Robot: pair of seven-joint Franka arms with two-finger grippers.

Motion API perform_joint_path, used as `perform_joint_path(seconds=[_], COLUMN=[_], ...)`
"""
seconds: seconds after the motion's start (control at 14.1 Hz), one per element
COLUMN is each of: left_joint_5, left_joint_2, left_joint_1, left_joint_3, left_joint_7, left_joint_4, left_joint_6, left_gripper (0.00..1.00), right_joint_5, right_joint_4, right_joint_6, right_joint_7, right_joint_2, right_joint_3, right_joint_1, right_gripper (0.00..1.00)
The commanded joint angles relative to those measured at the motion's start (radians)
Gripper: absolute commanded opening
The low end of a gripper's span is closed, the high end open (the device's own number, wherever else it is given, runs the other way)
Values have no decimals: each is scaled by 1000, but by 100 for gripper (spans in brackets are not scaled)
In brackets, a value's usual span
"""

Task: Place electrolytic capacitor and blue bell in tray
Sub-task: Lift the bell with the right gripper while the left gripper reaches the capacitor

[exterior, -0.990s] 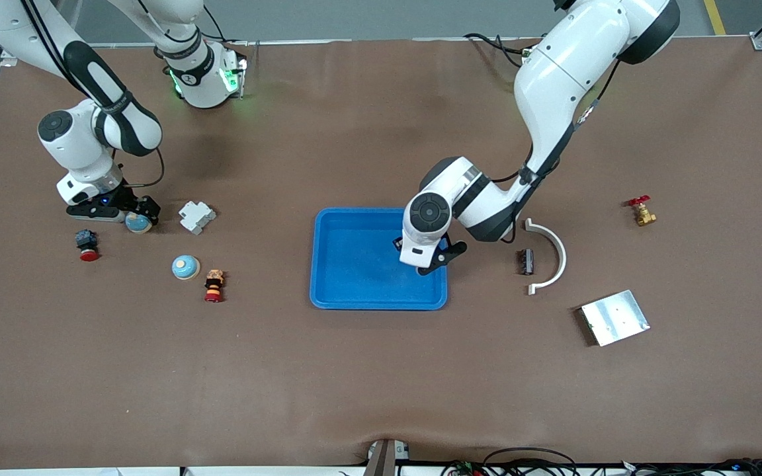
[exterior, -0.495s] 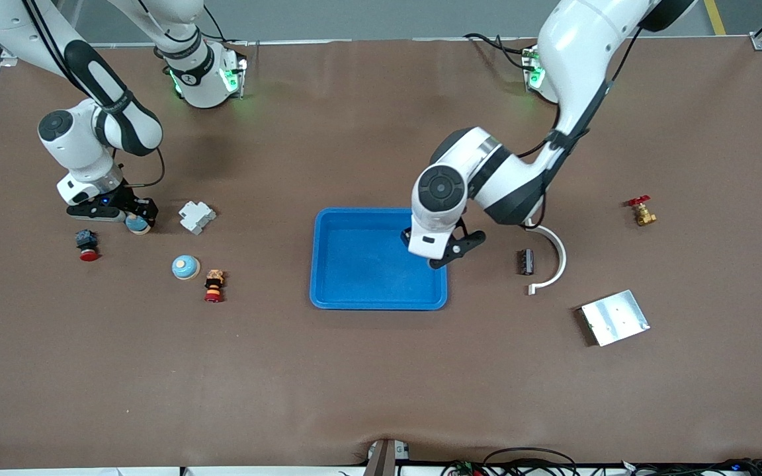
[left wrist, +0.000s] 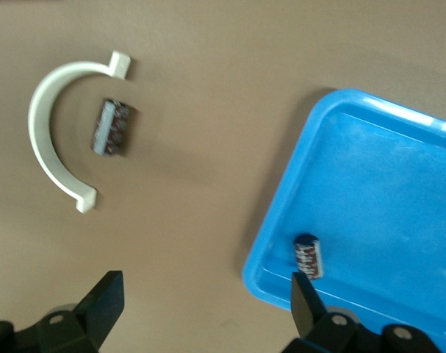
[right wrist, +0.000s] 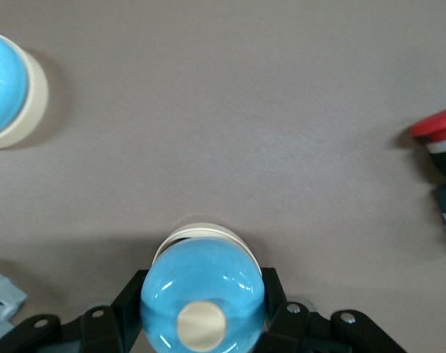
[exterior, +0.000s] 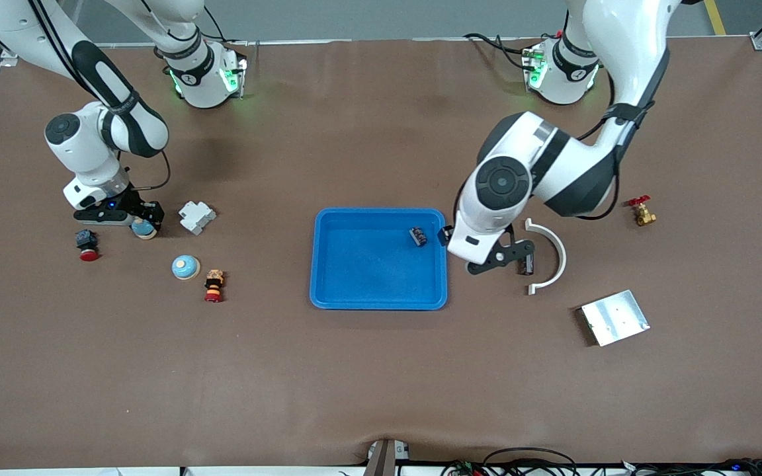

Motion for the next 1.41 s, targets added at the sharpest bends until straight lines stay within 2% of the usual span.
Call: perform_joint_path(seconds=[0.0,0.21,0.42,0.57,0.78,0.99,1.2,1.34], left_joint_5=[10,11,11,11,11,11,13,14], left_joint_2=[-72,-107,-117,-108,-92,-92,-91,-89], left_joint_1=[67,139,209,226,242,243,245,263], left_joint_3=[-6,-6,-6,-6,-4,-4,-1,-1], left_joint_7=[98,232,455,506,506,505,495,492], left_joint_4=[-78,-136,-172,-172,-205,-273,-349,-389], left_joint_6=[-4,-4,0,23,152,274,417,480], left_gripper=[100,100,100,100,100,100,100,100], right_joint_5=[15,15,15,15,15,15,14,14], right_joint_4=[-1,-1,14,55,171,334,454,508], right_joint_6=[-6,-26,-161,-284,-556,-794,-906,-936], right_joint_7=[20,98,291,390,521,660,788,869], right_joint_2=[-11,-48,-138,-191,-244,-255,-246,-229], right_joint_3=[1,1,-2,-2,1,-1,-1,-1], right_joint_1=[11,77,201,262,322,391,446,482], right_gripper=[0,0,0,0,0,0,0,0])
